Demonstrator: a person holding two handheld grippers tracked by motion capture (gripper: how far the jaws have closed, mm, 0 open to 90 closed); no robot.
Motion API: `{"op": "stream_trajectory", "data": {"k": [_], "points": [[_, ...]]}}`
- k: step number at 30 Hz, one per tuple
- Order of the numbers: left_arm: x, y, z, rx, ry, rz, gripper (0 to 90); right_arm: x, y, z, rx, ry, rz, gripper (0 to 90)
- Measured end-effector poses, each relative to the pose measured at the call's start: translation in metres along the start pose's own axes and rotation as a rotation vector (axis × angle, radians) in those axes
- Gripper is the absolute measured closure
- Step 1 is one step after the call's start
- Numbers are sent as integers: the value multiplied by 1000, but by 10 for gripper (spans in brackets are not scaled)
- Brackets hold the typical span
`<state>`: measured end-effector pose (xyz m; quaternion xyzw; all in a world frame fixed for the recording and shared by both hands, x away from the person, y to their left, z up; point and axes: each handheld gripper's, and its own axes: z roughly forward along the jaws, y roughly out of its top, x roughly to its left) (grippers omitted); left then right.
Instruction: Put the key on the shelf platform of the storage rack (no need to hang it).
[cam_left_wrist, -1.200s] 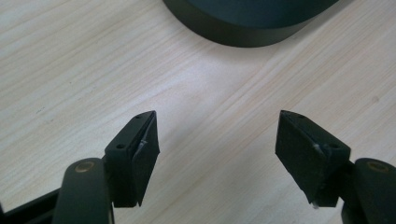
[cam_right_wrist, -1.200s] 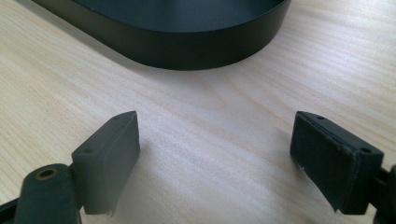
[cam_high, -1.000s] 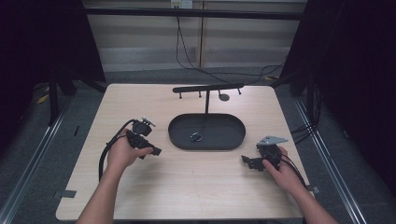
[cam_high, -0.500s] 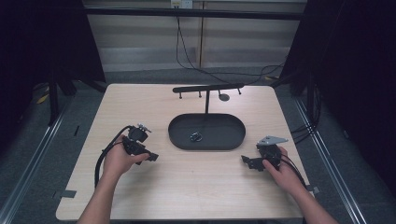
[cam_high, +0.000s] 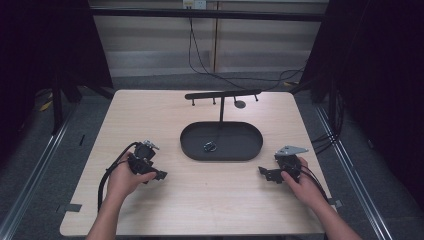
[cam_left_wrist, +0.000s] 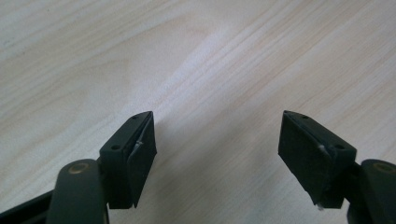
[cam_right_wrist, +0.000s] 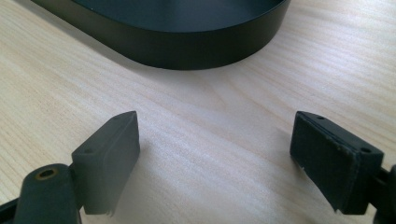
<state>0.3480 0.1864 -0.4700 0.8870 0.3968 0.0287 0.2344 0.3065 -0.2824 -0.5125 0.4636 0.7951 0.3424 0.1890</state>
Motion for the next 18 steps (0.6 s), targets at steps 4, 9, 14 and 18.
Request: {"op": "stream_trajectory", "data": {"k": [4, 9, 14, 18], "points": [[1, -4, 0, -1, 0, -2, 275, 0, 0, 0, 0, 0, 0, 157], [3, -11, -2, -4, 8, 2, 274, 0, 0, 0, 0, 0, 0, 157], [3, -18, -2, 14, 20, 16, 274, 0, 0, 0, -1, -2, 0, 157], [4, -23, -3, 16, 21, 8, 275, 0, 0, 0, -2, -2, -1, 157]]}}
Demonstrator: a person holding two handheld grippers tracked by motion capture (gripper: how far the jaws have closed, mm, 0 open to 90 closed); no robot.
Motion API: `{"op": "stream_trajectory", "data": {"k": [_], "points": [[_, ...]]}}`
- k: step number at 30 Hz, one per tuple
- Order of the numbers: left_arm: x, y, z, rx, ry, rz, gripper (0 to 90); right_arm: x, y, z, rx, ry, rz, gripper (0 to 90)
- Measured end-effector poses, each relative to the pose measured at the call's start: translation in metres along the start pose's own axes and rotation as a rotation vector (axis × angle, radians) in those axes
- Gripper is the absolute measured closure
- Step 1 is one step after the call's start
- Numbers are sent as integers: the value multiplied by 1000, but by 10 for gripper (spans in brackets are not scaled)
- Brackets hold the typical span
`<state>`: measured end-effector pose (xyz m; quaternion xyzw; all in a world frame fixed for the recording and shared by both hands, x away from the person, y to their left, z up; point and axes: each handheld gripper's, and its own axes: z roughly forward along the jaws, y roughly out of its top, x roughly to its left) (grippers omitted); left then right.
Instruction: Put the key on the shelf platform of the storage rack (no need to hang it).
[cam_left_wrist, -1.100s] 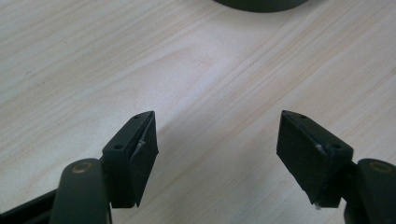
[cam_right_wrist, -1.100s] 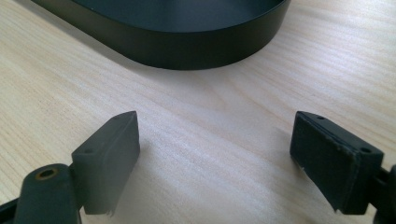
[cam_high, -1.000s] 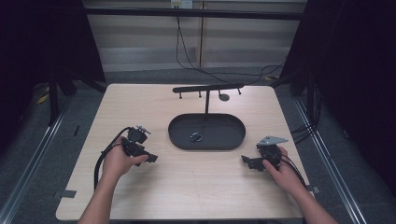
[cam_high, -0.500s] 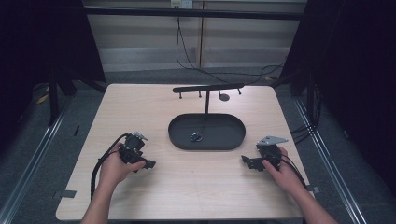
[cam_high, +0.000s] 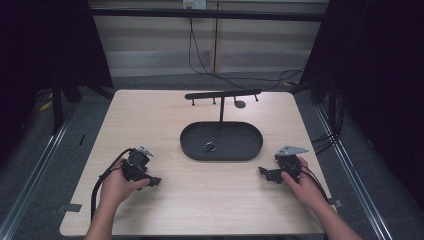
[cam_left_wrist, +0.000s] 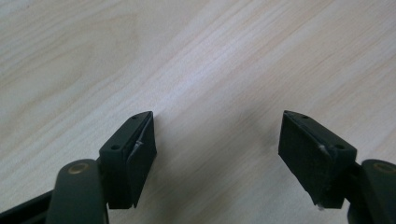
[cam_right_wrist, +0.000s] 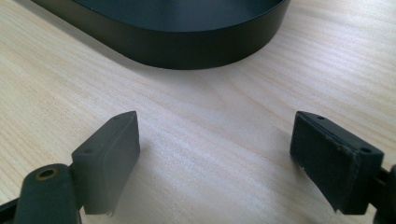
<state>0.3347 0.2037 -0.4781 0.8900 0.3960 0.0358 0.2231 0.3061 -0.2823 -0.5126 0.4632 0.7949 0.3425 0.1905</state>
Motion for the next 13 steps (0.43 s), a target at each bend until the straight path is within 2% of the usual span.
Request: {"op": "stream_trajectory", "data": {"k": [13], "points": [[0, -3, -2, 18, 23, 3, 274, 1, 0, -1, 3, -1, 7, 156]]}}
